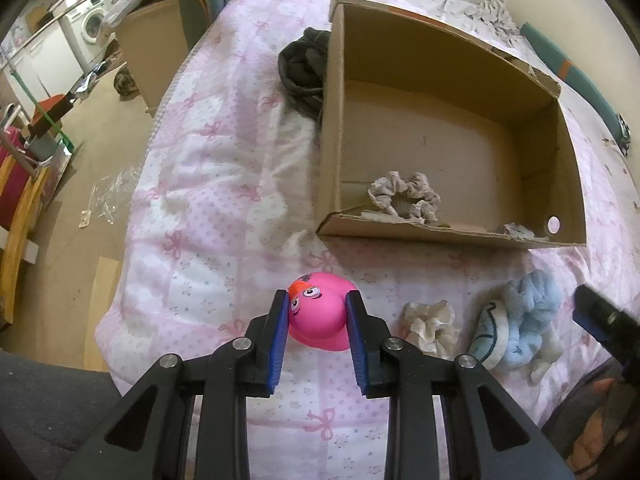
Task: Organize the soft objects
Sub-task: 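Grasp the pink rubber duck with the left gripper while the right grasps the blue plush, then carry the pink duck with the left gripper while the right carries the blue plush over the box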
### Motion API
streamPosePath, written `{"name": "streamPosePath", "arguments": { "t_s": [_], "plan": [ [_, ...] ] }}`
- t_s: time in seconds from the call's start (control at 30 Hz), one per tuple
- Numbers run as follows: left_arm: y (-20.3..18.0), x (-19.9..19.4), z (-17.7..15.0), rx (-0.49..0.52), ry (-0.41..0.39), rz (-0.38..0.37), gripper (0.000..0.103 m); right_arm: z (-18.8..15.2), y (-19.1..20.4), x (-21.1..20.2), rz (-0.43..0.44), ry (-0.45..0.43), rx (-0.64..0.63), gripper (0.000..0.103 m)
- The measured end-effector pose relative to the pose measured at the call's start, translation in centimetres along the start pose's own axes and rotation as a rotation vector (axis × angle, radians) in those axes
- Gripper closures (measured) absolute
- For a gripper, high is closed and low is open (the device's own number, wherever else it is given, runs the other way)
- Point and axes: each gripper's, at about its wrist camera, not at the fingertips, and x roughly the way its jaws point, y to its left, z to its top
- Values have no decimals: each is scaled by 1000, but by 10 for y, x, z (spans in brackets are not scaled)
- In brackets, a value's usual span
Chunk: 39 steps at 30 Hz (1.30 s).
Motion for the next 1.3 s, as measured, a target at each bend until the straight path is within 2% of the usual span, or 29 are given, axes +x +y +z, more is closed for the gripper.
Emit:
{"name": "streamPosePath", "arguments": {
  "t_s": [0.1, 0.17, 0.2, 0.27, 0.37, 0.5, 0.53, 0.6, 0.63, 0.67, 0.77, 0.97, 1.1, 1.17, 1.3],
  "plan": [
    [-1, 0, -1, 11, -1, 7, 77, -7, 21, 12, 19, 59, -96, 0],
    [-1, 1, -1, 13, 2, 9, 78, -12, 23, 24, 61, 135, -77, 0],
    [-1, 1, -1, 13, 3, 10, 78, -14, 22, 31, 53, 171, -67, 0],
    [-3, 2, -1, 14, 5, 11, 78, -16, 18, 41, -22, 199, -62, 0],
    [-4, 3, -1, 21, 7, 11, 78, -13, 14, 54, -54, 229, -57, 0],
    [-6, 4, -2, 33, 8, 20, 77, -16, 21, 80, -117, 286, -115, 0],
    [-5, 4, -2, 32, 10, 22, 77, -19, 21, 86, -143, 295, -130, 4],
    [-3, 5, -2, 24, 13, 23, 77, -22, 25, 91, -180, 286, -165, 23],
    [-2, 5, -1, 19, 15, 23, 78, -21, 27, 90, -171, 275, -170, 30],
    [-1, 6, -1, 14, 17, 22, 78, -21, 28, 88, -150, 269, -171, 47],
    [0, 4, 0, 9, 14, 18, 78, -20, 28, 80, -96, 258, -163, 62],
    [-2, -3, 1, 16, -6, 4, 78, -11, 31, 36, 53, 194, -148, 64],
    [-5, -7, 1, 25, -24, 12, 78, -4, 31, -9, 145, 72, -144, 64],
    [-5, -10, 1, 25, -36, 22, 78, -1, 29, -20, 140, 47, -137, 64],
    [0, -21, -1, 14, -71, 26, 78, -1, 26, -20, 113, 74, -131, 64]
  ]
}}
